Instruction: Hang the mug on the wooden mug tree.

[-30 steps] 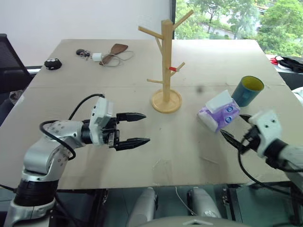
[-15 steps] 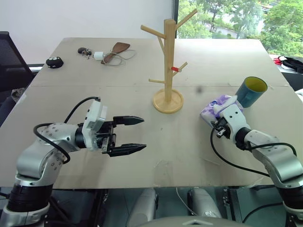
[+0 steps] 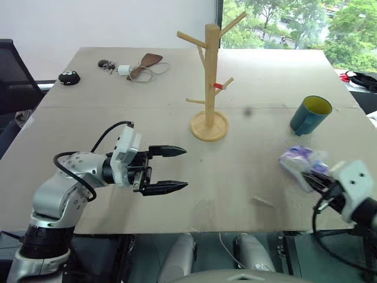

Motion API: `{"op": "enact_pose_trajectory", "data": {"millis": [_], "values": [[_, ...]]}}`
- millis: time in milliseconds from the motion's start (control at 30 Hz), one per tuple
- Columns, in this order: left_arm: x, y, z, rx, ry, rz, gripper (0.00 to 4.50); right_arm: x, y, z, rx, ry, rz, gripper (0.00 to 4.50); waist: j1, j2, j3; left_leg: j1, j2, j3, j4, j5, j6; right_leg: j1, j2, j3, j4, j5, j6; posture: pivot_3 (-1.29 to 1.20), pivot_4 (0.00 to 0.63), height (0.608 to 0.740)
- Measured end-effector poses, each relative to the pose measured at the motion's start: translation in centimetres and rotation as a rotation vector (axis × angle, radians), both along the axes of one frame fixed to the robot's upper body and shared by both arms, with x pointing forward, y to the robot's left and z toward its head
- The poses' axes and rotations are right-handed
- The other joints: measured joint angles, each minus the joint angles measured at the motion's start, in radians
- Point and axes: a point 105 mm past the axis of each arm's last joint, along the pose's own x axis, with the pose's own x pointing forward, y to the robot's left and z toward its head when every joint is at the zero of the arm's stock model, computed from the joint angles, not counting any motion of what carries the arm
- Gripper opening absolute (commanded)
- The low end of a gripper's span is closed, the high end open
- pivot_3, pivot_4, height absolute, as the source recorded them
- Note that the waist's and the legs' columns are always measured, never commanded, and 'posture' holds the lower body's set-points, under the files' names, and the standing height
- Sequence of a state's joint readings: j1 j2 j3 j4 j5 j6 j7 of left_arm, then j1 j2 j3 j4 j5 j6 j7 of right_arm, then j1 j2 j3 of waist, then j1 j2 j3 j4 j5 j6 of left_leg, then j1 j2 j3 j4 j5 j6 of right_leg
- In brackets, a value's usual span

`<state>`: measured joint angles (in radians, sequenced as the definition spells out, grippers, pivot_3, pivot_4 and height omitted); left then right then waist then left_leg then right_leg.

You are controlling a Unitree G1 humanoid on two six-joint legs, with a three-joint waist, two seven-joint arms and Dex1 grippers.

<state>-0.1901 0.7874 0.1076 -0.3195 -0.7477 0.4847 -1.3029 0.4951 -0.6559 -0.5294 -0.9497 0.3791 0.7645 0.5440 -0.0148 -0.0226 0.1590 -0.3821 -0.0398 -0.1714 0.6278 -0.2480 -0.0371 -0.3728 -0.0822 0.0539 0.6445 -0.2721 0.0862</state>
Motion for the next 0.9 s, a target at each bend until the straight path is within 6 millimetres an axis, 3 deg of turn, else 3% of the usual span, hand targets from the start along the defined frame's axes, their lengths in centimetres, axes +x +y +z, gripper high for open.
{"op": "enact_pose_trajectory", "data": {"millis": [67,200,300,400,467,500,600,700,767,867,900], "values": [[0.0,-0.2,-0.3,-0.007,0.016,-0.021,4.5,-0.8,-3.7,-0.3,-0.082,0.014,-0.169,0.05,0.0,-0.001,0.0,0.003,0.001,0.0,0.002,0.0,0.0,0.003,0.001,0.0,0.0,0.0,0.0,0.0,0.15,0.74],[0.4,-0.9,0.0,-0.016,0.0,-0.05,4.5,-0.4,-7.0,-0.7,-0.115,0.009,-0.31,0.05,-0.003,-0.001,0.0,0.003,0.004,0.001,0.005,0.0,0.0,0.003,0.004,0.001,0.0,0.0,-0.001,0.0,0.15,0.74],[0.7,-1.2,0.2,-0.015,-0.013,-0.062,4.5,0.7,-10.0,-2.1,-0.144,0.046,-0.41,0.05,-0.003,-0.001,0.0,0.003,0.004,0.002,0.006,0.0,0.0,0.004,0.004,0.002,0.0,0.002,-0.004,0.0,0.15,0.74],[0.8,-1.6,0.0,-0.024,0.002,-0.07,4.5,2.1,-11.3,-3.7,-0.137,0.084,-0.417,0.87,-0.004,0.001,0.001,0.002,0.004,0.002,0.005,0.0,0.0,0.003,0.004,0.002,0.0,0.004,-0.002,0.0,0.15,0.74],[0.9,-1.7,0.1,-0.026,-0.004,-0.07,4.5,2.4,-11.6,-4.3,-0.149,0.111,-0.394,1.89,-0.002,0.002,0.001,0.001,0.004,0.002,0.004,0.0,0.0,0.002,0.004,0.002,0.0,0.004,-0.002,0.0,0.15,0.74],[0.9,-1.7,0.3,-0.026,-0.009,-0.07,4.5,2.5,-11.5,-4.2,-0.16,0.117,-0.376,2.47,0.0,0.003,0.001,0.001,0.004,0.002,0.004,0.0,0.0,0.002,0.004,0.002,-0.001,0.004,-0.002,0.0,0.15,0.74],[1.0,-1.7,0.3,-0.028,-0.005,-0.067,4.5,2.0,-11.0,-3.9,-0.131,0.141,-0.332,3.62,0.001,0.003,0.001,-0.001,0.004,0.002,0.004,0.0,0.0,0.002,0.004,0.002,-0.002,0.004,-0.002,0.0,0.15,0.74],[1.2,-1.9,0.3,-0.035,0.002,-0.044,4.5,0.9,-6.6,0.3,0.1,0.111,-0.111,3.62,0.0,0.007,0.004,-0.001,0.004,0.001,0.003,0.0,0.0,0.003,0.004,0.001,-0.003,0.004,-0.002,0.0,0.15,0.74],[1.3,-2.1,0.3,-0.042,0.001,-0.041,4.5,0.9,-4.6,2.9,0.148,0.07,-0.003,3.62,-0.005,0.003,0.004,0.001,0.005,0.002,0.004,0.0,0.0,0.004,0.004,0.001,-0.003,0.004,-0.002,0.0,0.15,0.74],[1.2,-2.3,0.4,-0.043,0.0,-0.043,4.5,2.5,-3.5,4.6,0.206,-0.004,0.034,3.62,-0.008,-0.001,0.005,0.002,0.006,0.003,0.005,0.0,0.0,0.005,0.005,0.001,-0.003,0.004,-0.001,0.0,0.15,0.74],[1.1,-2.3,0.5,-0.043,-0.002,-0.044,4.5,3.3,-3.1,4.7,0.222,-0.02,0.04,3.4,-0.007,-0.002,0.005,0.002,0.006,0.003,0.005,0.0,0.0,0.005,0.006,0.001,-0.003,0.004,0.0,0.0,0.15,0.74]]}}
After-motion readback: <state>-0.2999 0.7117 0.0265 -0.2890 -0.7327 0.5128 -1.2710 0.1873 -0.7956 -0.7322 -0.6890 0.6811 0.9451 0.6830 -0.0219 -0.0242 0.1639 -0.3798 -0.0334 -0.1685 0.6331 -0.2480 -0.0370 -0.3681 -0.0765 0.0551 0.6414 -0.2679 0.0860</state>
